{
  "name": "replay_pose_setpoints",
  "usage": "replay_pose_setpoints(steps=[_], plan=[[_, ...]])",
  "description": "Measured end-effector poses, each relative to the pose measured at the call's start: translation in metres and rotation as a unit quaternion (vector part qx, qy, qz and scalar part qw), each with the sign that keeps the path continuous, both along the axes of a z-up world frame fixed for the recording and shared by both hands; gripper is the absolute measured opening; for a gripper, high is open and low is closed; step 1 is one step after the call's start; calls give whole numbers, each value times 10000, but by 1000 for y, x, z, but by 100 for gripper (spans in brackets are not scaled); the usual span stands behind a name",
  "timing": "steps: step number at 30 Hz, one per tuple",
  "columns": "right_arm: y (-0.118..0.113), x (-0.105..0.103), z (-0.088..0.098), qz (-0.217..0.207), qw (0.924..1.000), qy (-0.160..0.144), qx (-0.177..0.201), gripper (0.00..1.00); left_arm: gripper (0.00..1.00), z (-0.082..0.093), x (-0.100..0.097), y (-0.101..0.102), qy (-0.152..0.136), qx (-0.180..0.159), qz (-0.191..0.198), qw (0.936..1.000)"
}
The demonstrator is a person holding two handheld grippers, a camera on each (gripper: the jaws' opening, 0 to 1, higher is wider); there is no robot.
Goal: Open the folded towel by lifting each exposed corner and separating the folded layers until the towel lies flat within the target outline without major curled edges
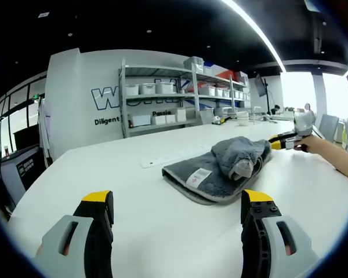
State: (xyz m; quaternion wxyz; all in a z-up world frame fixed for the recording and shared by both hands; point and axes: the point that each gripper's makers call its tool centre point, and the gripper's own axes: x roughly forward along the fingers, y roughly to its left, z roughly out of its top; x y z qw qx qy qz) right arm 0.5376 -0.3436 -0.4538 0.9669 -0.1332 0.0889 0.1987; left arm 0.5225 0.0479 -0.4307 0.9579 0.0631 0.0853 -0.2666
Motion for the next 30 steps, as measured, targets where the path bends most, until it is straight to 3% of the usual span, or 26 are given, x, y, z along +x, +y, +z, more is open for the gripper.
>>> replay_pose_setpoints(steps=[3, 5, 8, 12, 18, 20, 24, 30], plan=[[-7, -6, 3, -39, 9977, -20, -673, 24, 90, 0, 0, 0, 2, -4, -5, 10000], [-5, -10, 2, 50, 9971, 44, -752, 28, 90, 0, 0, 0, -1, 3, -6, 10000], [1, -16, 5, 242, 9985, 126, -478, 32, 90, 0, 1, 0, 3, 11, -12, 10000], [20, -22, 14, 679, 9975, 116, 166, 36, 90, -1, 1, 0, 10, 8, -17, 10000], [33, -25, 16, 840, 9963, 139, 138, 65, 90, -1, 1, 0, 17, -1, -26, 10000], [68, -38, 25, 1566, 9872, 35, 303, 73, 90, 0, 1, -1, 16, -27, -41, 10000], [92, -53, 24, 2122, 9771, 57, 174, 77, 90, -1, 0, -1, 34, -64, -58, 10000], [107, -62, 21, 2434, 9698, 92, 99, 83, 90, -2, -1, -3, 46, -79, -110, 9999]])
